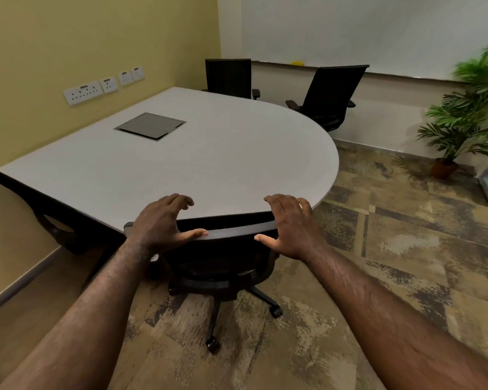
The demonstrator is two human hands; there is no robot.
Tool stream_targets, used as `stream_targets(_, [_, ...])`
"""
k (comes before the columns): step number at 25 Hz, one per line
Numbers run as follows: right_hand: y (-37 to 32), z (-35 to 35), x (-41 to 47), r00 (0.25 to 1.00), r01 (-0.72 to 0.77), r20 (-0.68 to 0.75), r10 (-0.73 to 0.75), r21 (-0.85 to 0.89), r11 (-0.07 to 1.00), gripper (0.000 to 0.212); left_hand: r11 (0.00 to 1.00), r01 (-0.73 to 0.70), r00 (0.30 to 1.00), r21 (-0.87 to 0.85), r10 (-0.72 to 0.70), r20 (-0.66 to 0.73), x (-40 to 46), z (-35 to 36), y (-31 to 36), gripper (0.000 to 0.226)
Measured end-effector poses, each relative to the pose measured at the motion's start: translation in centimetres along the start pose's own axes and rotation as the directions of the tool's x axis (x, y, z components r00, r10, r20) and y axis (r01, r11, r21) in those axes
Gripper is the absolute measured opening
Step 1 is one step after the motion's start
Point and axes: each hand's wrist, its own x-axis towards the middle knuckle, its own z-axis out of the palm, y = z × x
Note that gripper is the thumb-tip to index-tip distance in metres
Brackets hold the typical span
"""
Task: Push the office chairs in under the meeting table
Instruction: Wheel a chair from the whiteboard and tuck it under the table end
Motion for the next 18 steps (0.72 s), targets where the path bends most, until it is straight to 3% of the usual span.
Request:
stream_targets(6, [6.0,-3.9,-1.6,0.996,-0.056,-0.073,0.056,0.005,0.998,0.086,0.999,-0.022,0.996,-0.028,0.019,-0.088,4.6,1.3,6.5,0.075])
stream_targets(18, [24.7,-10.5,-4.9,0.958,-0.231,-0.182,0.22,-0.039,0.972,0.086,0.979,-0.2,0.969,-0.04,0.192,-0.156,18.9,4.7,23.0,0.071])
